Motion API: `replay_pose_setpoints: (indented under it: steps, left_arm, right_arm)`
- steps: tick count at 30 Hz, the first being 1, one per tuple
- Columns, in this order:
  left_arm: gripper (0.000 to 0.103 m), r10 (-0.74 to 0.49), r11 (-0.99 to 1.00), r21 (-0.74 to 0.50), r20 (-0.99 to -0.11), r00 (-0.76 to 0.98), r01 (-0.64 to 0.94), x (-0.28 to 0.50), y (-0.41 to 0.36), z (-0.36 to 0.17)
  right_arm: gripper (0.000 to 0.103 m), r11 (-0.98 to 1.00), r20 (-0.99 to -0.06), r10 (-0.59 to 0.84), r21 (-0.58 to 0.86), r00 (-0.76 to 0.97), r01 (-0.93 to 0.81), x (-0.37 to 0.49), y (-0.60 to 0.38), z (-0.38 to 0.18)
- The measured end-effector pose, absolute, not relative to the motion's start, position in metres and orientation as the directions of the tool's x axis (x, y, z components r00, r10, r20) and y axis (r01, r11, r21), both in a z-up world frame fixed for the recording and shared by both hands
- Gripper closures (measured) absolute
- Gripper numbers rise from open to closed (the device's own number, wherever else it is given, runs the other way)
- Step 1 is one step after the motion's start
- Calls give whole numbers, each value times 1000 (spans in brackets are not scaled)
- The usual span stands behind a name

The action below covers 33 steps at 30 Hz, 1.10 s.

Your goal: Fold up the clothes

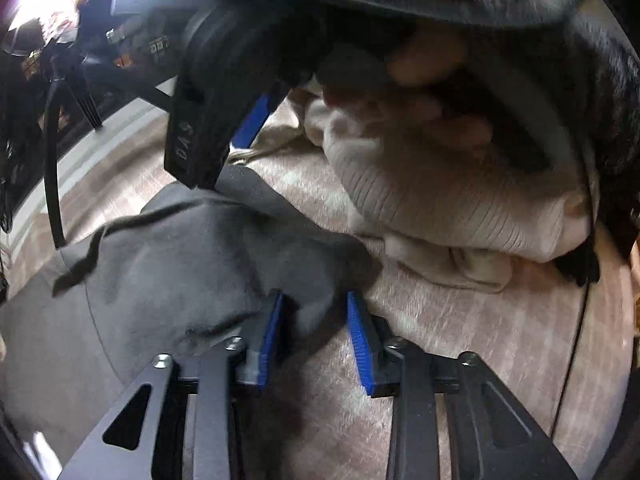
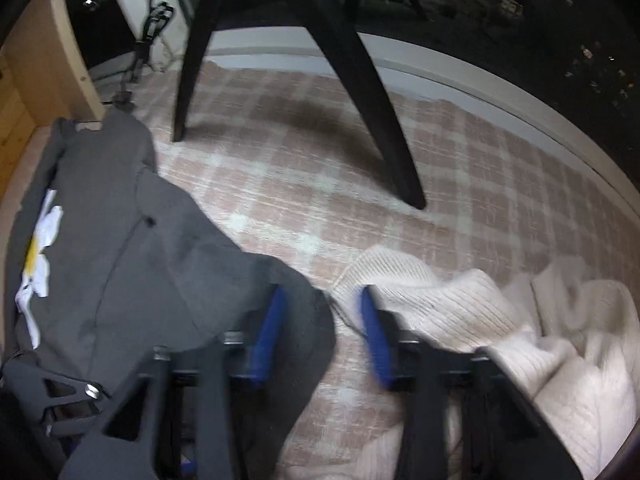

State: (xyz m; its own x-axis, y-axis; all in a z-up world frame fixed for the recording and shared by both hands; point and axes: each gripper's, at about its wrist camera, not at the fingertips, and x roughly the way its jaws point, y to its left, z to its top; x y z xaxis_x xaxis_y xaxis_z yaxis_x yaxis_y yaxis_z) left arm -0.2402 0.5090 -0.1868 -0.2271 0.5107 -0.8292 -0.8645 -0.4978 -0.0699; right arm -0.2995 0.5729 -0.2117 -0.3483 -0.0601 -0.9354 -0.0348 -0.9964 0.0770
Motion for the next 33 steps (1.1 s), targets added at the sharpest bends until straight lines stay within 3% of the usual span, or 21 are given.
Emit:
replay_pose_setpoints:
  steps: [1,6,7,10,12,15,18,24,26,27,28,33]
  left_arm:
    - [100,527,-511,-106,-823,-213,-853,-244,505,-185]
    - [99,702,-504,-323,-693,-162,-801,-256,477,-155]
    - [97,693,-506,-315,-703,-161,-803,-257,477,-156]
    - [79,624,-531,-325,-775,-102,-782,-265,482,-174]
    - [77,601,-554,-334,-795,-89,-762,-268,479,-180]
    - [69,586,-567,-293,-800,-127,-770,-260,467,-171]
    - [64,565,-545,-209,-807,-172,-812,-248,465,-162]
    - [63,524,-479,-71,-823,-220,-875,-240,515,-172]
    - [67,494,-457,-15,-836,-240,-889,-240,529,-182]
    - [74,496,-465,-13,-832,-249,-885,-244,528,-181]
    - [91,497,-489,-42,-834,-239,-871,-253,522,-178]
    - [94,661,-624,-372,-721,-210,-687,-298,438,-147]
  right_arm:
    - [97,-994,-927,-87,107,-365,-36,-296,575,-205]
    - [97,-989,-875,-86,131,-476,-62,-279,586,-172]
    - [96,-993,-889,-48,91,-455,-72,-282,584,-179]
    - [92,-998,-934,31,-9,-356,-64,-297,573,-208]
    - [87,-998,-948,47,-34,-314,-46,-302,568,-217]
    - [71,-993,-932,9,35,-361,-114,-297,583,-201]
    - [70,-977,-919,-31,112,-394,-184,-296,603,-190]
    - [70,-974,-929,-45,122,-369,-190,-283,604,-196]
    - [70,-972,-926,-54,135,-373,-193,-280,605,-196]
    - [70,-970,-923,-65,148,-379,-194,-279,607,-195]
    - [70,-968,-918,-77,163,-388,-193,-277,608,-194]
    - [70,-960,-875,-144,237,-462,-149,-252,598,-171]
